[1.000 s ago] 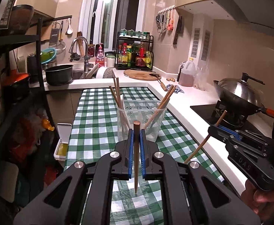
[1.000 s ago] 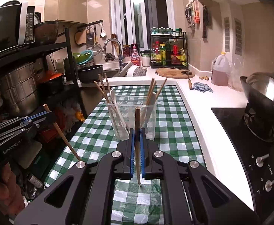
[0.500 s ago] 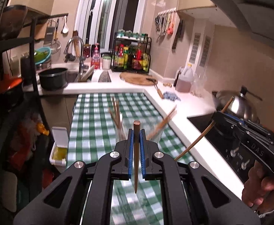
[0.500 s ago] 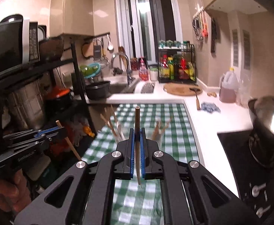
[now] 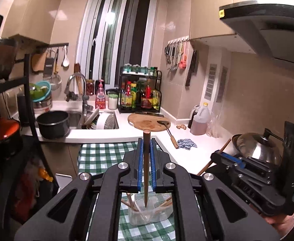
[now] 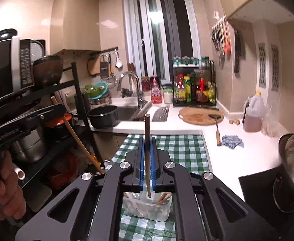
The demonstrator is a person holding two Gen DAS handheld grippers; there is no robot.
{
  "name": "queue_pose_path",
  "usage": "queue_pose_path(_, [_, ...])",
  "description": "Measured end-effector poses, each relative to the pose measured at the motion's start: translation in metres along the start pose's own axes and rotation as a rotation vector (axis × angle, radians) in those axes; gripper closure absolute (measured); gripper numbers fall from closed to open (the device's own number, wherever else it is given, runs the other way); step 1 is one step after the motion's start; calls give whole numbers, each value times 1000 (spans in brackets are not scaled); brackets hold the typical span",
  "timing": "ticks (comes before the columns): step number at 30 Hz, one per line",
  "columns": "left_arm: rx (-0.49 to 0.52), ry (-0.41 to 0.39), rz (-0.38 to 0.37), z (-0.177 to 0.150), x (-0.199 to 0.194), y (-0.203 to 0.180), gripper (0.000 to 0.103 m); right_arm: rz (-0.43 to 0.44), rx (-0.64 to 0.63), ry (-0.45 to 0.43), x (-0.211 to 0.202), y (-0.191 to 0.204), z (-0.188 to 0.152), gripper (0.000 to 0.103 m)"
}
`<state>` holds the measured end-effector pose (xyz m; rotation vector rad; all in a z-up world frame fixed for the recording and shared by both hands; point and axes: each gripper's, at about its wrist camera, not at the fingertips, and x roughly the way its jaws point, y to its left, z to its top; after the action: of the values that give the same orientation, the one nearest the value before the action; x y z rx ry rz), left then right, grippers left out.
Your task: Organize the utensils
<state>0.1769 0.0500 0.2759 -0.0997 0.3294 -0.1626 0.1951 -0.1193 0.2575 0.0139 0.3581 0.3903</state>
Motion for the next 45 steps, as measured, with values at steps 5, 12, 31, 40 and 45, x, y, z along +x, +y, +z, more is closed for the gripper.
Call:
queue_pose_path(5, [0,83,10,-28,47,6,96,1,-5,67,38,-3,-19,98])
queue_pose_path(12, [7,175,12,-58,79,14,93,2,-28,145,65,-1,-44,97])
queue_pose_path(31, [-122,21,84,-114,-51,6,29,-172,-6,12,-72,-1,-85,6])
queue_pose_path(40, [-88,122,187,-181,-57,-4,8,-281,38,124,-80,-14,-140,5])
queue_pose_path(45, [-71,171,206,-190,-51,0,8,-301,39,138,-79,-11,-152,5])
